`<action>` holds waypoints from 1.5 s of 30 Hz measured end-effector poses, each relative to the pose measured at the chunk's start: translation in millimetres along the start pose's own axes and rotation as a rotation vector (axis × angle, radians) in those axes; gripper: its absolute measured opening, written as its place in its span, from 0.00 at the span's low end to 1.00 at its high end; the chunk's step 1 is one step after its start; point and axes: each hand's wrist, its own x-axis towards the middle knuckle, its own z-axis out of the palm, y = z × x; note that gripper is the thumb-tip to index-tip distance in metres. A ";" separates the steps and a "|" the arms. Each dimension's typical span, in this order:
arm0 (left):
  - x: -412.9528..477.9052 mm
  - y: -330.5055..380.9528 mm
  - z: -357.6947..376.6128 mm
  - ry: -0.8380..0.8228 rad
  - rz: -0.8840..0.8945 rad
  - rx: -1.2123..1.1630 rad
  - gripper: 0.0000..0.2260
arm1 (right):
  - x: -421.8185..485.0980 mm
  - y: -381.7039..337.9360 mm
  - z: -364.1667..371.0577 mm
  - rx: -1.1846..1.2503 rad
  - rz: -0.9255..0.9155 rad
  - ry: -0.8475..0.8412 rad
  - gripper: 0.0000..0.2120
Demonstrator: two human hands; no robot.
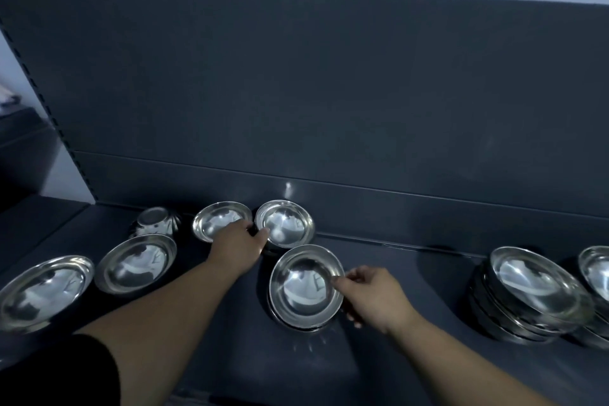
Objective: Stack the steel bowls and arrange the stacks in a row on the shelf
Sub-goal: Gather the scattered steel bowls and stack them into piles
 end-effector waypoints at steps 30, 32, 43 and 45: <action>-76.4 -6.0 -47.0 -0.126 -0.017 -0.436 0.06 | 2.0 9.0 9.1 0.291 0.151 -0.111 0.19; -79.6 -13.1 -48.4 -0.120 -0.020 -0.378 0.06 | 4.3 6.9 15.8 0.319 0.152 -0.148 0.20; -88.8 -43.9 -47.5 -0.011 -0.097 -0.296 0.06 | 1.3 -14.4 41.7 0.276 0.110 -0.323 0.13; -90.5 -50.1 -47.1 0.007 -0.105 -0.316 0.07 | 4.8 -16.1 43.3 0.246 0.109 -0.342 0.14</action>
